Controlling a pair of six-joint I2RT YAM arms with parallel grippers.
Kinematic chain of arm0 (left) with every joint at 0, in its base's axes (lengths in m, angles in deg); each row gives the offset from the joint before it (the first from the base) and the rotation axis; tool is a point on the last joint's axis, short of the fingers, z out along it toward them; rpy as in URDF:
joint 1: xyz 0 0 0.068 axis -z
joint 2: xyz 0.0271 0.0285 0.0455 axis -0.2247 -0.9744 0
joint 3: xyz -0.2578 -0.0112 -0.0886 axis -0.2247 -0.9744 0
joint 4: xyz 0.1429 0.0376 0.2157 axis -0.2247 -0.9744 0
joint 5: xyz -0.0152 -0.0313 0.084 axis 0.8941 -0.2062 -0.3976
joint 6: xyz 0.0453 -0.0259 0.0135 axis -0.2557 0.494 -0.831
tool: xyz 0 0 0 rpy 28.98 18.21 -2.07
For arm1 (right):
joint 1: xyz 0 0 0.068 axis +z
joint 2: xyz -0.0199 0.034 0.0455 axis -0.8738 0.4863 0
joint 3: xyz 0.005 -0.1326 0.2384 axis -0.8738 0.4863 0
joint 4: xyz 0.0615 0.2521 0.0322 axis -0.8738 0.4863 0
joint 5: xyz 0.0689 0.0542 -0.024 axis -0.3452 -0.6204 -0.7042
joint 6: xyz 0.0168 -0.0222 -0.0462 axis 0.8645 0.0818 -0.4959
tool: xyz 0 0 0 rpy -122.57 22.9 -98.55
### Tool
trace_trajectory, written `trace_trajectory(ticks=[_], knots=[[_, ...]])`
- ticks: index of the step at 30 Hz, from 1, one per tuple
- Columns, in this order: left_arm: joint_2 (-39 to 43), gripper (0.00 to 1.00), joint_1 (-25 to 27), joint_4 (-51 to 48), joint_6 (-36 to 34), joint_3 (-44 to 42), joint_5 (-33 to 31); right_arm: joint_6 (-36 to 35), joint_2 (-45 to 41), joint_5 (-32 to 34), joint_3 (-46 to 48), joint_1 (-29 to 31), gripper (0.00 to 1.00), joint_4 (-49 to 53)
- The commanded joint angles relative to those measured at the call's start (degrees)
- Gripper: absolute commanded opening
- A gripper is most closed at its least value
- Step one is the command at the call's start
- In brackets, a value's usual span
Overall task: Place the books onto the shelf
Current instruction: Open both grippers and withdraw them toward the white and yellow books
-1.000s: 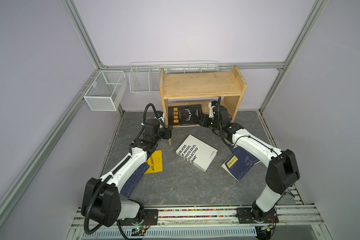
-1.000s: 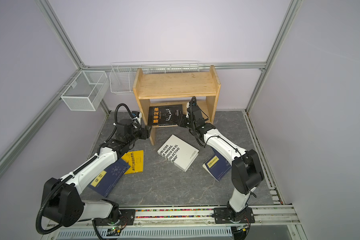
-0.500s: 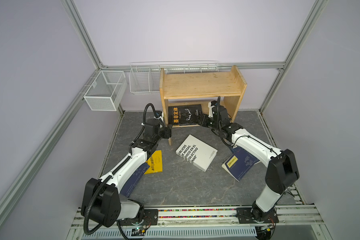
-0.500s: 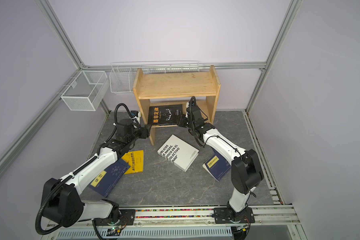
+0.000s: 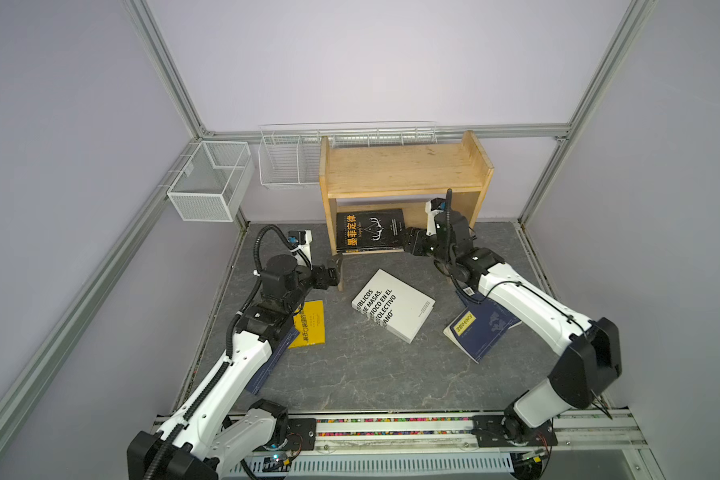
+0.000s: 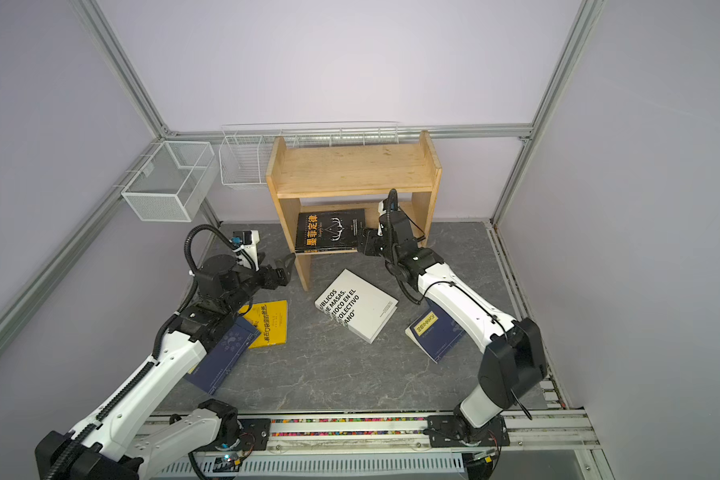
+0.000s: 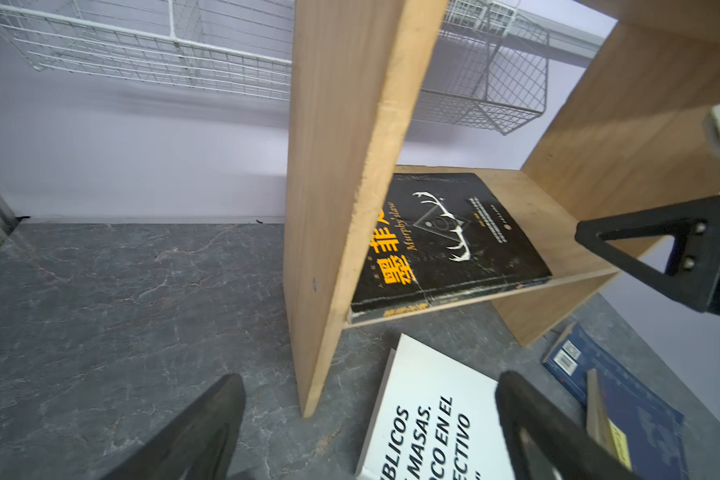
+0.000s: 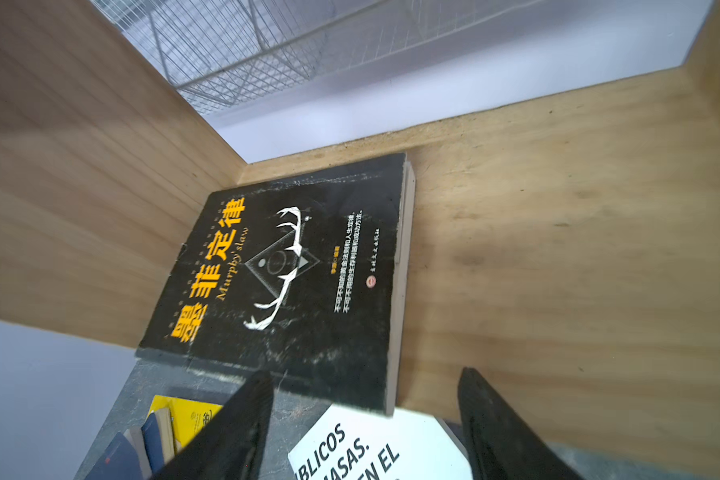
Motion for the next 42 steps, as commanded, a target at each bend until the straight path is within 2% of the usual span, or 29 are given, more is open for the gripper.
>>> trace_trajectory(ticks=[1,5,9,11,13,18,22,25,28,29,32,36,42], knots=[[2.1,0.95,1.1,-3.6,2.0,-1.4,7.1,-1.4,-7.6,1.0,6.1,0.4,0.76,3.7],[4.3,0.98,5.0,-6.0,4.3,-3.2,3.6,0.1,-15.6,4.2,13.8,0.4,0.84,8.4],[3.9,0.99,6.3,-3.0,11.2,-7.7,7.1,2.2,-21.7,8.3,20.3,0.0,0.99,13.8],[3.5,0.99,8.1,-3.0,12.4,-9.1,5.4,3.6,-23.9,10.0,23.0,-1.2,0.99,15.5],[3.4,0.99,8.3,-4.1,14.1,-10.3,2.7,5.4,-25.9,8.7,26.2,-2.7,0.98,15.5],[2.6,0.99,7.9,-8.7,18.4,-11.8,-8.8,11.0,-27.8,5.4,33.4,-3.6,0.98,12.7],[-0.8,0.99,2.0,-11.8,25.5,-13.2,-13.8,14.4,-26.6,0.7,36.2,-3.1,1.00,7.7],[-2.5,0.99,-4.4,-9.3,26.4,-15.2,-14.1,15.9,-23.9,-0.1,36.5,1.0,1.00,2.1],[-5.6,0.99,-10.7,-7.9,27.4,-14.2,-8.7,18.0,-18.3,2.0,33.5,7.0,1.00,0.0],[-6.7,0.99,-11.4,-9.2,28.1,-13.1,-8.4,18.6,-15.9,2.6,32.2,9.3,1.00,-1.1],[-8.9,1.00,-11.5,-11.6,28.9,-11.6,-5.7,19.6,-8.9,3.1,28.6,14.5,1.00,-4.0],[-9.7,0.98,-11.3,-11.1,32.5,-15.1,-2.3,20.1,0.8,0.4,21.9,18.2,0.95,-6.5],[-0.7,0.98,-8.4,-10.8,38.0,-24.8,-1.5,19.8,12.1,-6.0,14.5,20.7,0.90,-9.1]])
